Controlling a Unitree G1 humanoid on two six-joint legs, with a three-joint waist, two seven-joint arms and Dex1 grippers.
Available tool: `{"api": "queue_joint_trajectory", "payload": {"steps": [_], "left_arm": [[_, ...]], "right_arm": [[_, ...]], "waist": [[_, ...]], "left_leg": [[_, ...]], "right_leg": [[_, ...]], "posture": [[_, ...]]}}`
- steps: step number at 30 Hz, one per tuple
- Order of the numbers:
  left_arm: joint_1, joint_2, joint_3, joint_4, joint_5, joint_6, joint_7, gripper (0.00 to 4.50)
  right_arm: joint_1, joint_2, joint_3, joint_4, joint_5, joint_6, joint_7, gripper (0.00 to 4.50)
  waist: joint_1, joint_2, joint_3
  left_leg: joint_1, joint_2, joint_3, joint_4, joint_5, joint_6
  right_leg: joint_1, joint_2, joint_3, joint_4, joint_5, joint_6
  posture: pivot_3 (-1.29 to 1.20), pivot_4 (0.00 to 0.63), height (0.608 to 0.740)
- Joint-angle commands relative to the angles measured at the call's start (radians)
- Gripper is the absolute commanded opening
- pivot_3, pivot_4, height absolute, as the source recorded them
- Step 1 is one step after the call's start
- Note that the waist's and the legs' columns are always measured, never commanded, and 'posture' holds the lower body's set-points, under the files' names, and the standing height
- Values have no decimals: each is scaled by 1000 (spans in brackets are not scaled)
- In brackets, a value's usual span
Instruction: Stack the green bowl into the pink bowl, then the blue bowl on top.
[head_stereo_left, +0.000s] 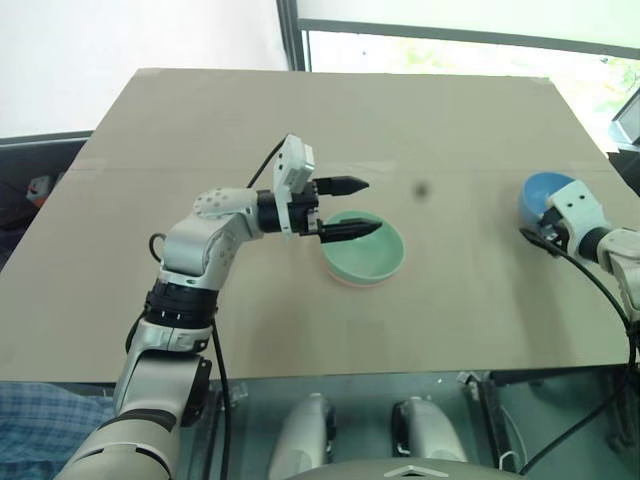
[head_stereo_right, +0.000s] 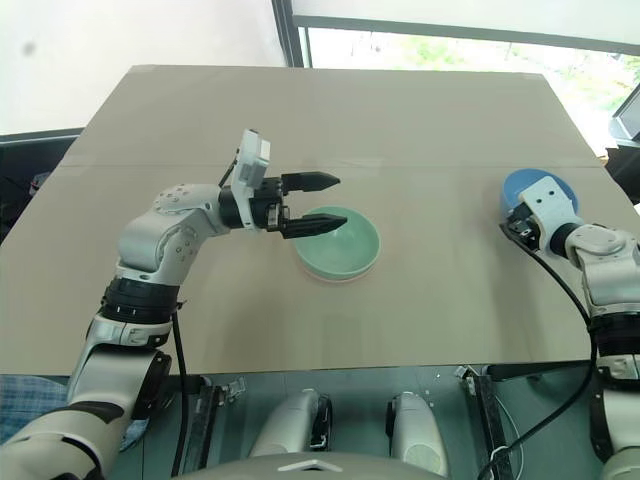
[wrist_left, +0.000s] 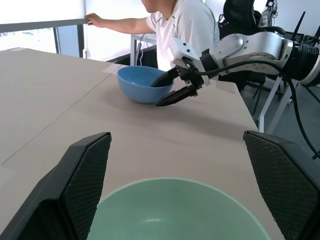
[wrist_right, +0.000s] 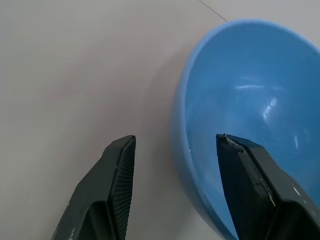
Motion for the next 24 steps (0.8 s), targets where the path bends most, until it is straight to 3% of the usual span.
{"api": "queue_joint_trajectory", "payload": {"steps": [1, 5, 12, 18, 24], "left_arm": [[-16, 3, 13, -18, 2, -18, -8, 4500], [-1, 7, 14, -24, 9, -23, -9, 4500], [36, 33, 24, -38, 15, -27, -8, 4500], [110, 113, 56, -44, 32, -44, -8, 4500], [167, 215, 84, 17, 81, -110, -44, 4500]], "right_arm": [[-32, -6, -5, 37, -7, -61, 14, 1337], [-48, -5, 2, 71, -15, -92, 18, 32], [-34, -28, 46, -21, -41, -190, 97, 32], [-31, 39, 63, -502, 125, 46, 213, 32], [-93, 68, 120, -829, 266, 289, 256, 32]], "waist": [[-1, 0, 0], [-5, 0, 0], [-10, 0, 0], [-18, 2, 1], [4, 2, 1]], "left_leg": [[0, 0, 0, 0, 0, 0], [0, 1, 0, 0, 0, 0], [1, 2, 0, 1, 0, 0], [1, 3, 0, 0, 0, -1], [0, 2, -3, 1, 0, -1]], "right_leg": [[0, 0, 0, 0, 0, 0], [0, 0, 0, 0, 0, 0], [1, 0, 0, 0, 0, 0], [0, 1, 0, 1, 0, 0], [1, 0, -3, 1, 0, 0]], "posture": [[0, 150, 740], [0, 150, 740], [0, 150, 740], [0, 150, 740], [0, 150, 740]]}}
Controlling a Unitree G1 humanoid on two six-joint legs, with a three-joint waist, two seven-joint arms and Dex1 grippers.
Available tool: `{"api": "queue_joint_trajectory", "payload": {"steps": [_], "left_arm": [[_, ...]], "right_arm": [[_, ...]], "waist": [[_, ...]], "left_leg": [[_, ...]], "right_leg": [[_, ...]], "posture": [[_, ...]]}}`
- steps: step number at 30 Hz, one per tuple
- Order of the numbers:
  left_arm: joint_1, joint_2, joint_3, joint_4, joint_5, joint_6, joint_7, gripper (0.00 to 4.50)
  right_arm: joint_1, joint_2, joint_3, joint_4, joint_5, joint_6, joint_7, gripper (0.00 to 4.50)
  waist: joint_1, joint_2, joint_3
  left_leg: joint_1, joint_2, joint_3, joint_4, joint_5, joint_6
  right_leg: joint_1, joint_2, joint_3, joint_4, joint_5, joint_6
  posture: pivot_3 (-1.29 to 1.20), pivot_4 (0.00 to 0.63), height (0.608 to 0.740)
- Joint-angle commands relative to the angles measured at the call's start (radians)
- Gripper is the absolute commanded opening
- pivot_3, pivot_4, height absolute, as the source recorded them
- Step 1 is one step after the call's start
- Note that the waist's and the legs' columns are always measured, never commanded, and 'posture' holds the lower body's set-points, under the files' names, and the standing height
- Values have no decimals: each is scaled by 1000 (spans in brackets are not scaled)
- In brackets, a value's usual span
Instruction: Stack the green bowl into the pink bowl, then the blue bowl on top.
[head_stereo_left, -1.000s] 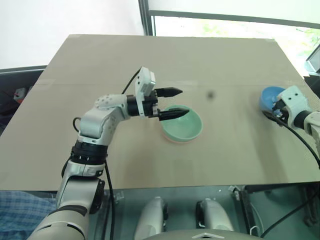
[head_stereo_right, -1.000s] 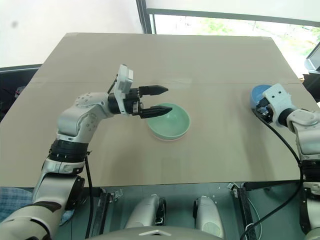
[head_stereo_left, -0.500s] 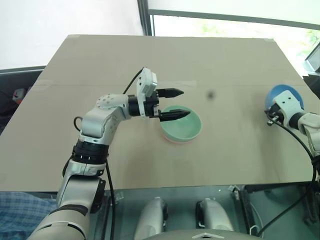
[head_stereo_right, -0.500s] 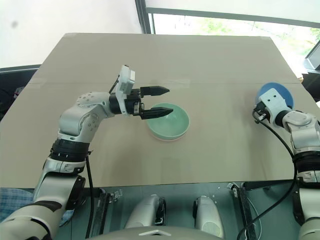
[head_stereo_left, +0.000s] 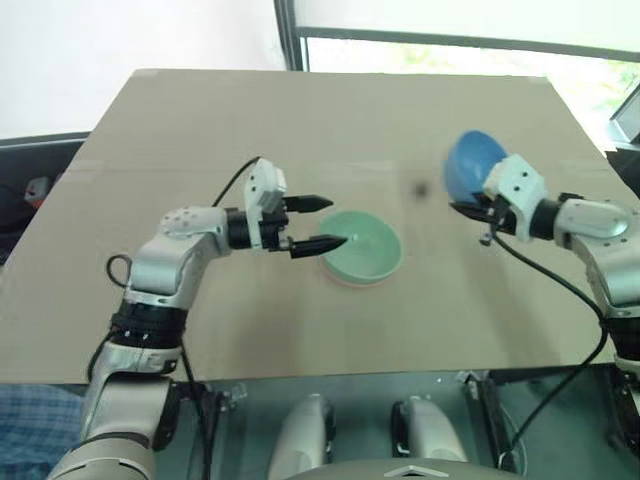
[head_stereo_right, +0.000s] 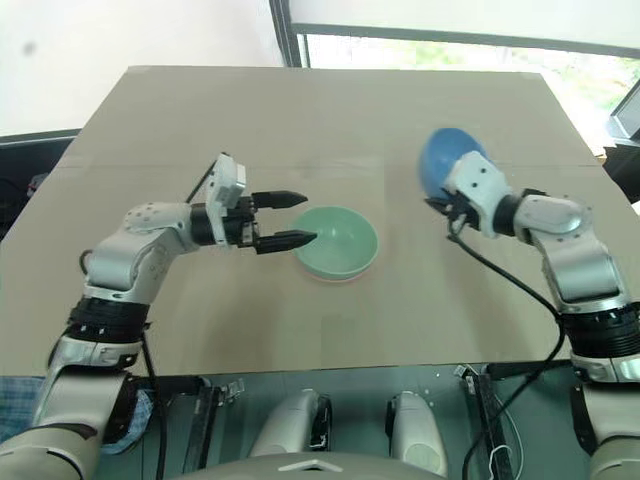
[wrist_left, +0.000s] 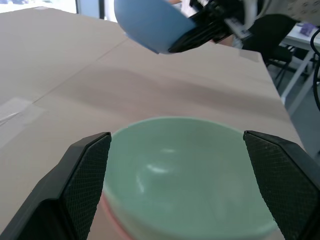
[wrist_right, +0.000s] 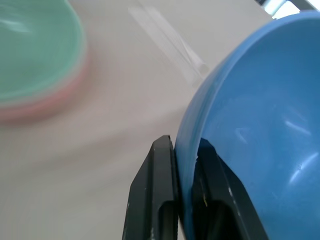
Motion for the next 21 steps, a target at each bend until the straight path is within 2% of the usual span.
{"api": "queue_joint_trajectory", "payload": {"steps": [1, 6, 14, 17, 21], "left_arm": [[21, 52, 40, 20, 22, -52, -31, 4500], [39, 112, 63, 50, 27, -61, -74, 4500], [49, 143, 68, 66, 34, -69, -98, 4500], [44, 141, 68, 66, 32, -66, -97, 4500], [38, 132, 73, 48, 14, -46, -93, 4500]], "right_arm": [[-49, 5, 14, -169, 77, 123, 8, 32], [-88, 53, 88, -299, 136, 238, -19, 32], [-132, 123, 179, -342, 155, 299, -50, 32], [-150, 132, 187, -346, 168, 318, -50, 1054], [-158, 126, 180, -341, 162, 315, -59, 2778]], "waist": [[7, 0, 0], [17, -1, 0], [12, -1, 0], [12, -1, 0], [12, -1, -1]], "left_leg": [[0, 0, 0, 0, 0, 0], [-1, -1, -1, 0, -1, 1], [-1, -1, 0, 0, 0, 1], [-1, -1, 0, 0, -1, 1], [-1, -1, 0, 0, -1, 1]], "right_leg": [[0, 0, 0, 0, 0, 0], [0, 0, -1, 0, 0, 0], [-1, 1, 0, 1, 0, 0], [-1, 1, 0, 1, 0, 0], [-1, 1, -1, 1, 0, 0]], "posture": [[0, 150, 740], [0, 150, 740], [0, 150, 740], [0, 150, 740], [0, 150, 740]]}}
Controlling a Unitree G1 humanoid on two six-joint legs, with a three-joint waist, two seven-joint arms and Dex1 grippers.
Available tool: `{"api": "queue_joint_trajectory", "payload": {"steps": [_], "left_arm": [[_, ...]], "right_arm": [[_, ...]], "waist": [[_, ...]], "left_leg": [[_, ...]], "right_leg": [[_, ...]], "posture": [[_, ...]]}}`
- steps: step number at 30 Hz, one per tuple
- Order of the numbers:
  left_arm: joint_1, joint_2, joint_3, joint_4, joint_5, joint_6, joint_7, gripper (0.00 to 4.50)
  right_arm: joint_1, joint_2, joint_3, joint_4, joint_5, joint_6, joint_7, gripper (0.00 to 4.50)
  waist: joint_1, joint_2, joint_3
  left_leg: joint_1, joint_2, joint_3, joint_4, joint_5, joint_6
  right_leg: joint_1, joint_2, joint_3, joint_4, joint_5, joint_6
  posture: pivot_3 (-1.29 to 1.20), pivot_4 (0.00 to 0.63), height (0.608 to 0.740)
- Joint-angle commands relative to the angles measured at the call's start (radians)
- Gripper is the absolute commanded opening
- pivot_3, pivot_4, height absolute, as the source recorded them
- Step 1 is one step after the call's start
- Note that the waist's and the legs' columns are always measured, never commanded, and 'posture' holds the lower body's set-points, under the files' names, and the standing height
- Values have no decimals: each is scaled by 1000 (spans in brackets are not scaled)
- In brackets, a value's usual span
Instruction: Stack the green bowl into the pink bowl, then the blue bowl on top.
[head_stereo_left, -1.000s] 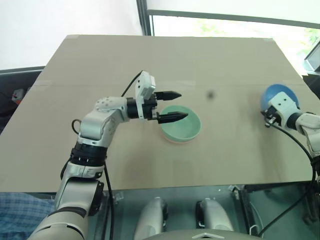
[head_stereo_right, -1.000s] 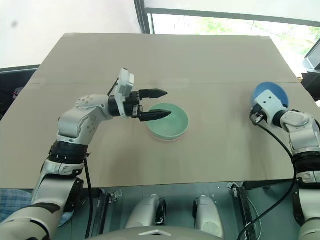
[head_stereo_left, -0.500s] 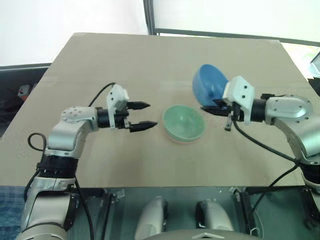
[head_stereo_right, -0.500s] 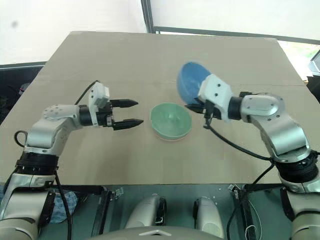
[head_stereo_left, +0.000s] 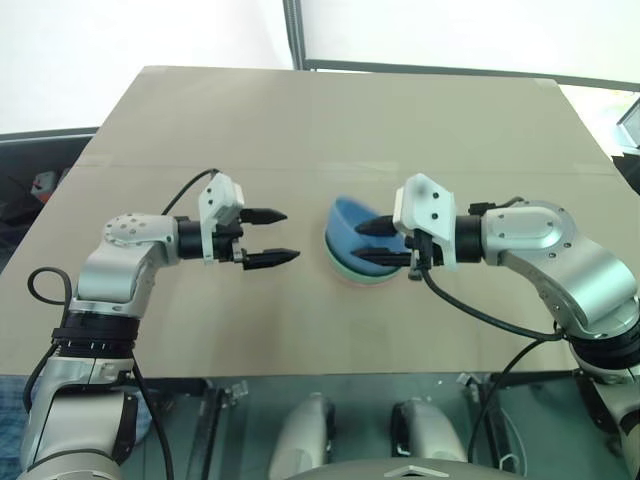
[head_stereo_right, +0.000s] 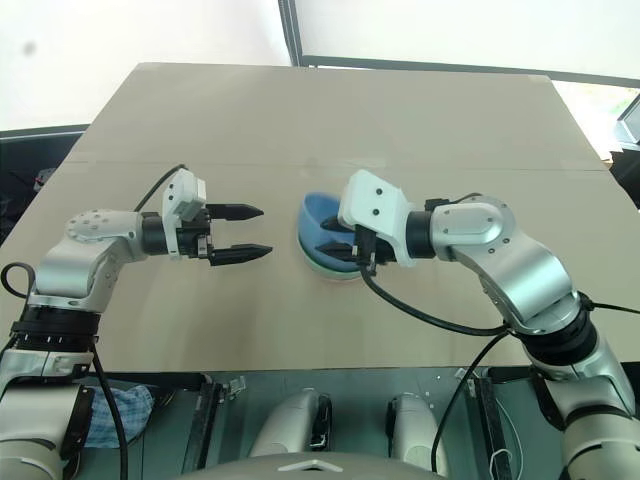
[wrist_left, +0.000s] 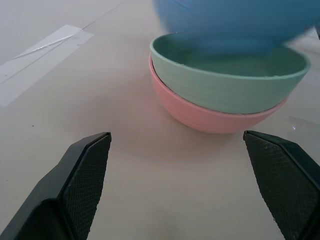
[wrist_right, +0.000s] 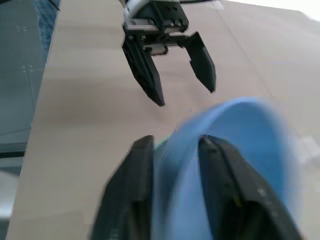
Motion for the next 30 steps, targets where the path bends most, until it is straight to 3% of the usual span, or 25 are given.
{"api": "queue_joint_trajectory", "payload": {"steps": [1, 2, 7, 11, 16, 22, 30], "left_arm": [[-14, 0, 41, -34, -36, 19, -2, 4500], [-13, -3, 45, -42, -46, 28, -1, 4500], [31, -29, 84, -126, -79, 71, 81, 4500], [89, -50, 131, -206, -98, 130, 187, 4500], [244, -63, 198, -354, -121, 165, 287, 4500], [400, -71, 265, -458, -126, 144, 349, 4500], [532, -89, 319, -552, -119, 118, 421, 4500]], "right_arm": [[-20, -19, -26, -27, 10, -2, -7, 3226], [-18, -27, -31, -26, 13, 0, -4, 3640], [99, -85, -224, 34, 35, -26, -41, 3640], [278, -113, -436, 108, 60, -121, -45, 3640], [537, -131, -591, 146, 92, -282, 52, 3640], [740, -149, -644, 230, 75, -476, 157, 3640], [780, -145, -665, 389, 98, -672, 267, 3640]], "waist": [[-1, 0, 0], [0, 0, 0], [3, -1, -1], [1, -1, -1], [-2, -1, -1], [-1, -1, -1], [2, -1, -1]], "left_leg": [[0, 0, 0, 0, 0, 0], [0, 0, 0, 0, 0, 0], [0, 0, 0, 0, 0, 0], [0, 0, 0, 0, -1, 1], [1, 1, 1, -2, -1, 1], [6, 1, 2, 0, -1, 1], [11, 1, 2, 0, -1, 1]], "right_leg": [[0, 0, 0, 0, 0, 0], [0, 0, 0, 0, 0, 0], [0, -1, 0, 0, 0, 0], [1, -1, 0, -1, 0, 0], [1, -1, 2, -1, 0, 0], [4, -1, 3, -2, 0, 0], [8, -2, 4, -1, 0, -1]], "posture": [[0, 150, 740], [0, 150, 740], [0, 150, 740], [0, 150, 740], [0, 150, 740], [0, 150, 740], [0, 150, 740]]}}
